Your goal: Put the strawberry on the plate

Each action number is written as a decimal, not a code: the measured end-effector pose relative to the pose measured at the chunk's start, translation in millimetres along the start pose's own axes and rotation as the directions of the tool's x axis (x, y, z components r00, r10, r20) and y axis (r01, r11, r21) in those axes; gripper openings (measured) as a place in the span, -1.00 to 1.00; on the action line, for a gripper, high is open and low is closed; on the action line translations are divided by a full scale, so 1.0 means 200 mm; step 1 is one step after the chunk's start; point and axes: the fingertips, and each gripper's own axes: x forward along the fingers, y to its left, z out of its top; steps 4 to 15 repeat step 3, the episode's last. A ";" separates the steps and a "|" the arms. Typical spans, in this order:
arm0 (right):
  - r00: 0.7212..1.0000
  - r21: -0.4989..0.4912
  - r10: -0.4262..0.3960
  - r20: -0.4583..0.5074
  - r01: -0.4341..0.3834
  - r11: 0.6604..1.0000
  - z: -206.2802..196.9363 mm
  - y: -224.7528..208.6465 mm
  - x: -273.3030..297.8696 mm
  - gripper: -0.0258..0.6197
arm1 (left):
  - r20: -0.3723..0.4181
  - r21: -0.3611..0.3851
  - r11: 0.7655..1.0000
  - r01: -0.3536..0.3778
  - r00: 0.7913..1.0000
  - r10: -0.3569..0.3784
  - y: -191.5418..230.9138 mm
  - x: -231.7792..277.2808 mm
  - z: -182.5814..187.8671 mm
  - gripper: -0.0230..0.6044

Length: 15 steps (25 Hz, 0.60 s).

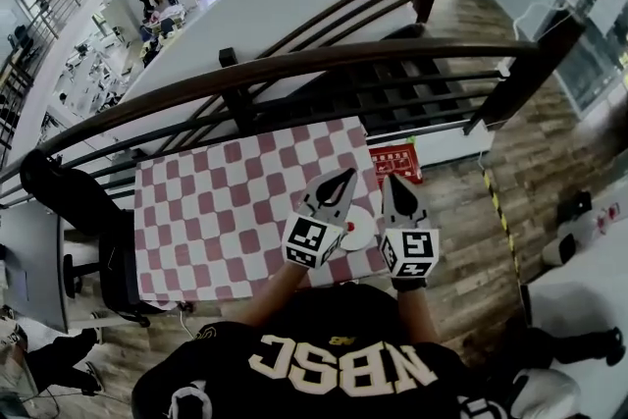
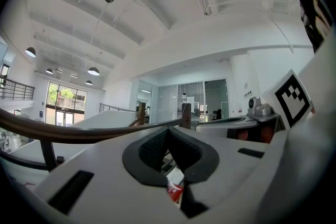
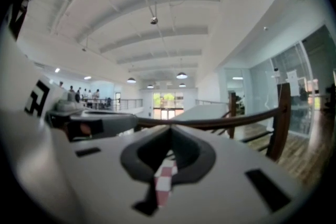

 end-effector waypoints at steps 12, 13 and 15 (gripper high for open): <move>0.999 -0.071 0.051 -0.009 -0.051 0.996 -0.01 -0.01 0.02 -0.87 | -0.004 0.011 1.000 -0.026 1.000 0.026 0.03 0.02 0.00 -0.89; 0.999 -0.071 0.051 -0.009 -0.051 0.996 -0.01 -0.01 0.02 -0.87 | -0.004 0.011 1.000 -0.026 1.000 0.026 0.03 0.02 0.00 -0.89; 0.999 -0.071 0.051 -0.009 -0.051 0.996 -0.01 -0.01 0.02 -0.87 | -0.004 0.011 1.000 -0.026 1.000 0.026 0.03 0.02 0.00 -0.89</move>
